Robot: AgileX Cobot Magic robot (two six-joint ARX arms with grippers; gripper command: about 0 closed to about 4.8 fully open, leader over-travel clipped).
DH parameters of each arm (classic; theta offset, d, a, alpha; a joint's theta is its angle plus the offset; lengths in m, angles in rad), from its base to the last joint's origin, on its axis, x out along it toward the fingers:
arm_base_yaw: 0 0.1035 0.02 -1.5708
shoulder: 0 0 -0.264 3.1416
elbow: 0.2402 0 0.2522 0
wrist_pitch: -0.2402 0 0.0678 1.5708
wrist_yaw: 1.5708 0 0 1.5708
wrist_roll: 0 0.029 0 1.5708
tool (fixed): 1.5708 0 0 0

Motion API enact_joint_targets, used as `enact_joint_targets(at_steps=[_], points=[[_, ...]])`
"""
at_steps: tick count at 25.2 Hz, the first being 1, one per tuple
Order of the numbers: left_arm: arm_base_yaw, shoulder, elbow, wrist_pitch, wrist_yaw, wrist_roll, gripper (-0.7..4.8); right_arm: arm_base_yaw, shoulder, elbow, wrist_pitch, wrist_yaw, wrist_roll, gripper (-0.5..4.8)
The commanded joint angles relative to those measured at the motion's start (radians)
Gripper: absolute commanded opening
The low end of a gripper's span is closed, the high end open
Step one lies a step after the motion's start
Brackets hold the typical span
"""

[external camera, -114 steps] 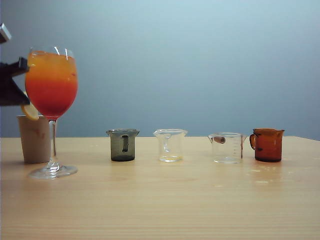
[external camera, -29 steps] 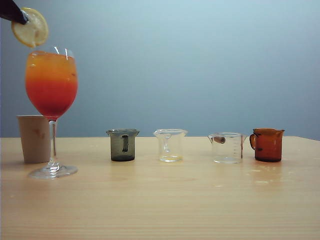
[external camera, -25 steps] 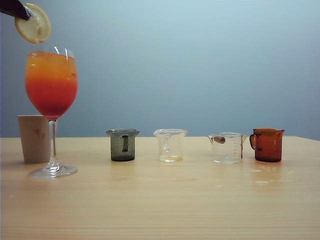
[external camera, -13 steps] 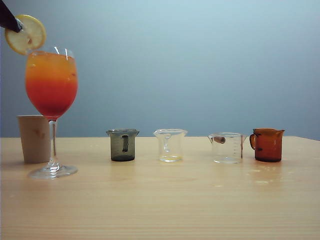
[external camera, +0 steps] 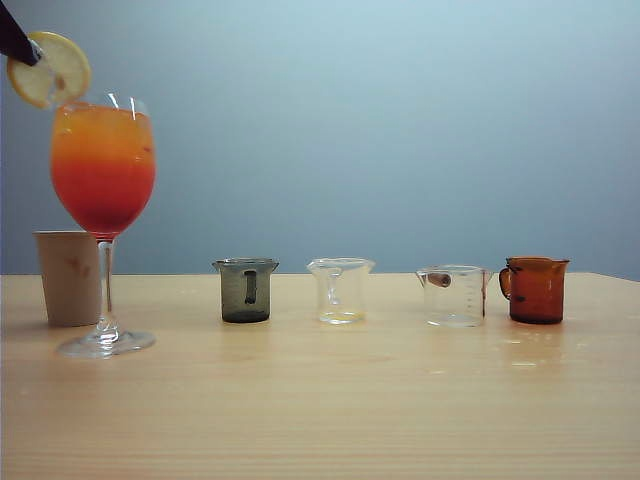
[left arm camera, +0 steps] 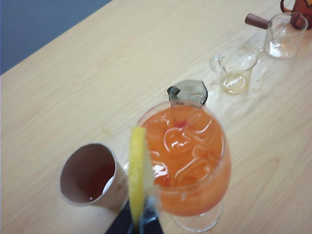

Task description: Pick up the lemon slice from the paper cup on the left and carefully insert it into the rim of the goblet.

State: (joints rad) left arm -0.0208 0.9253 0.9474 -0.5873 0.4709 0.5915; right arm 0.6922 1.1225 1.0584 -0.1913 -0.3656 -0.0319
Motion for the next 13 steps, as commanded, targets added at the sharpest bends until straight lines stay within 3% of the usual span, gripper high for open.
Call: enact_joint_targets(at_steps=[1, 7, 13], points=[[-0.002, -0.002, 0.002, 0.011, 0.075, -0.002, -0.06, 0.0, 0.0, 0.004, 0.025, 0.01, -0.004, -0.04], [-0.002, -0.002, 0.002, 0.003, 0.193, -0.005, -0.06, 0.0, 0.0, 0.004, 0.024, 0.011, -0.022, -0.04], [-0.002, -0.002, 0.002, -0.048, 0.156, -0.004, -0.06, 0.0, 0.0, 0.004, 0.023, 0.011, -0.022, -0.04]])
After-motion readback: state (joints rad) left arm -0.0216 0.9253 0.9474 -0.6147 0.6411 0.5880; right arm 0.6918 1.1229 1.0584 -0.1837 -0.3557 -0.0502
